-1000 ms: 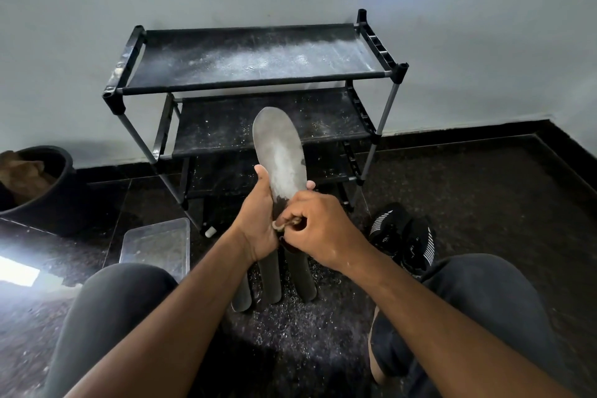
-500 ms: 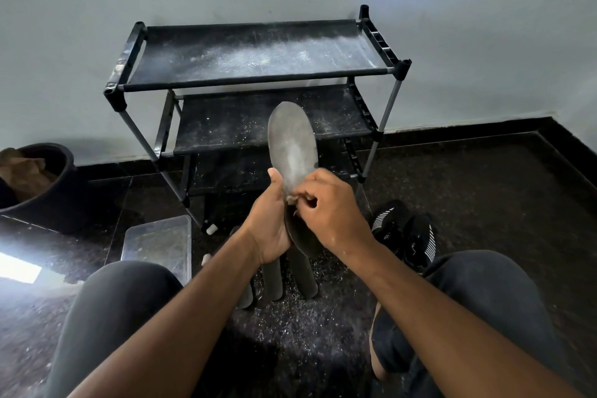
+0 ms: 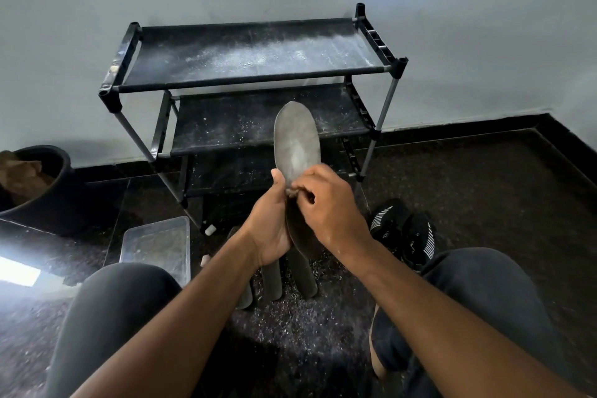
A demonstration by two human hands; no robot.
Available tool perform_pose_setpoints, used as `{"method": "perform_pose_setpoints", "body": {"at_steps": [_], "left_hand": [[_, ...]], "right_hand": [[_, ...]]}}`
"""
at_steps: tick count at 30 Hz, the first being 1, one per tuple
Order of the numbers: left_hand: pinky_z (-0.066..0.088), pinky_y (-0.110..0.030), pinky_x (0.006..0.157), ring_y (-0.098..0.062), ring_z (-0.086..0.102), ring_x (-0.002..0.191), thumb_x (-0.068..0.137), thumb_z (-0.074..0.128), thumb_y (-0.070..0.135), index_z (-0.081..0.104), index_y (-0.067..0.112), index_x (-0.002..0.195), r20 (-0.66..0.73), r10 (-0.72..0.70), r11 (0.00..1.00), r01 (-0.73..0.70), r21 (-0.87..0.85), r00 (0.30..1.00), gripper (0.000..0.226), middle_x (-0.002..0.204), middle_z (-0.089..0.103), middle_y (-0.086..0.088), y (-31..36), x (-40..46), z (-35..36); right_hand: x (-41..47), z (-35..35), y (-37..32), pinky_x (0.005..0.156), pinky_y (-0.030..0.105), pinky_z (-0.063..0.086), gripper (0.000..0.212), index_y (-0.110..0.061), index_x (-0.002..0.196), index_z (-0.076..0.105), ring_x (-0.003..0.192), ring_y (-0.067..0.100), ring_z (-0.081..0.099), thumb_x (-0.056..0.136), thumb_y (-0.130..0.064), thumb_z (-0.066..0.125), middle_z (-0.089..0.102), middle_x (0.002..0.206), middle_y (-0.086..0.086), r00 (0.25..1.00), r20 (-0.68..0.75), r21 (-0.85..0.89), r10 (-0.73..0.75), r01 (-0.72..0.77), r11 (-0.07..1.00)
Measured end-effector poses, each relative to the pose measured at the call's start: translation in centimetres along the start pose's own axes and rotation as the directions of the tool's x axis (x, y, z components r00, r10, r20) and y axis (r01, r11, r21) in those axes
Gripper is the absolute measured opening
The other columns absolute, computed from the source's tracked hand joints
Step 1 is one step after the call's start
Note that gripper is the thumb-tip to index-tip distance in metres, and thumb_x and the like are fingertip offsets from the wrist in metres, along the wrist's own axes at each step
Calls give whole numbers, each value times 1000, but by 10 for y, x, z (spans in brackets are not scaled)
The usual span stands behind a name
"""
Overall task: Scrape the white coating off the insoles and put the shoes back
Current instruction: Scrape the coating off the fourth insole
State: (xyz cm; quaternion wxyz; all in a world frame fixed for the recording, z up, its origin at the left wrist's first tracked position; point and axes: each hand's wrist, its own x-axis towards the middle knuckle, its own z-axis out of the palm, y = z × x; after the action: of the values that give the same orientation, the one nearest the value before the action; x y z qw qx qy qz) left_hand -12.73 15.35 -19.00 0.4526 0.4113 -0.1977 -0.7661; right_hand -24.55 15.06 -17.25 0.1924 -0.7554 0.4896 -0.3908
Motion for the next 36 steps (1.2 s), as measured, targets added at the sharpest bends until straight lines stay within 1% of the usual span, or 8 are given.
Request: {"method": "perform_pose_setpoints", "body": {"at_steps": [2, 5, 9, 13, 18, 24, 29, 36], "left_hand": [[62, -37, 91, -26, 72, 114, 104, 20, 66, 61, 8, 136, 17, 13, 1000, -13, -2, 1000, 78, 125, 72, -17, 2, -1, 1], [58, -36, 100, -28, 67, 124, 104, 22, 66, 56, 6, 142, -18, 67, 998, -67, -14, 998, 79, 134, 67, -19, 10, 2, -5], [45, -43, 116, -30, 57, 136, 104, 18, 67, 51, 9, 147, -29, 71, 997, -71, 9, 997, 79, 143, 61, -20, 10, 3, -9], [39, -47, 119, -30, 58, 135, 104, 15, 67, 50, 10, 147, -3, 50, 998, -50, -27, 999, 80, 143, 62, -19, 5, 4, -8], [37, -44, 122, -30, 58, 135, 102, 23, 68, 49, 1, 149, -22, 52, 998, -53, -19, 998, 85, 144, 60, -20, 3, 9, -11], [37, -48, 121, -30, 57, 137, 104, 16, 66, 50, 10, 149, 4, 54, 998, -54, -42, 999, 79, 144, 61, -18, 6, 5, -10], [41, -44, 119, -30, 59, 134, 102, 26, 69, 50, 4, 149, -5, 25, 999, -25, -21, 1000, 83, 144, 61, -19, -2, 8, -9], [38, -47, 121, -30, 58, 136, 104, 20, 66, 49, 8, 149, 12, 46, 999, -46, -24, 999, 80, 144, 61, -19, 2, 10, -12]], "right_hand": [[0, -1, 1, 80, 19, 53, 14, -5, 95, 74, 86, 12, 63, 86, 2, 66, 63, 97, 1, 1000, -15, 11, 2, -1, 1000], [-4, 0, -2, 78, 25, 54, 12, -3, 89, 74, 84, 15, 63, 81, 3, 68, 64, 93, 3, 990, 131, 31, -49, 45, 999], [-1, -2, 6, 78, 35, 53, 9, -3, 84, 70, 87, 19, 56, 82, 4, 67, 61, 92, 3, 966, 242, -136, -95, 131, 982], [1, -5, 14, 81, 31, 53, 8, -6, 92, 69, 89, 15, 53, 89, -1, 63, 58, 100, -1, 984, 133, -256, -115, 146, 956], [-7, 4, 1, 86, 24, 50, 12, -2, 96, 72, 89, 17, 57, 89, 2, 63, 62, 96, 6, 979, 120, -120, -164, 179, 977], [4, -8, 17, 80, 31, 53, 8, -2, 92, 72, 89, 16, 54, 89, -1, 64, 60, 99, 3, 993, 75, -258, -90, 106, 960], [-6, 4, 3, 86, 20, 49, 13, -3, 98, 73, 90, 13, 58, 89, -1, 65, 62, 97, 4, 985, 103, -81, -137, 145, 986], [1, -4, 16, 82, 33, 54, 10, -1, 95, 73, 89, 19, 58, 89, -1, 65, 62, 97, 5, 995, 69, -202, -78, 90, 975]]}}
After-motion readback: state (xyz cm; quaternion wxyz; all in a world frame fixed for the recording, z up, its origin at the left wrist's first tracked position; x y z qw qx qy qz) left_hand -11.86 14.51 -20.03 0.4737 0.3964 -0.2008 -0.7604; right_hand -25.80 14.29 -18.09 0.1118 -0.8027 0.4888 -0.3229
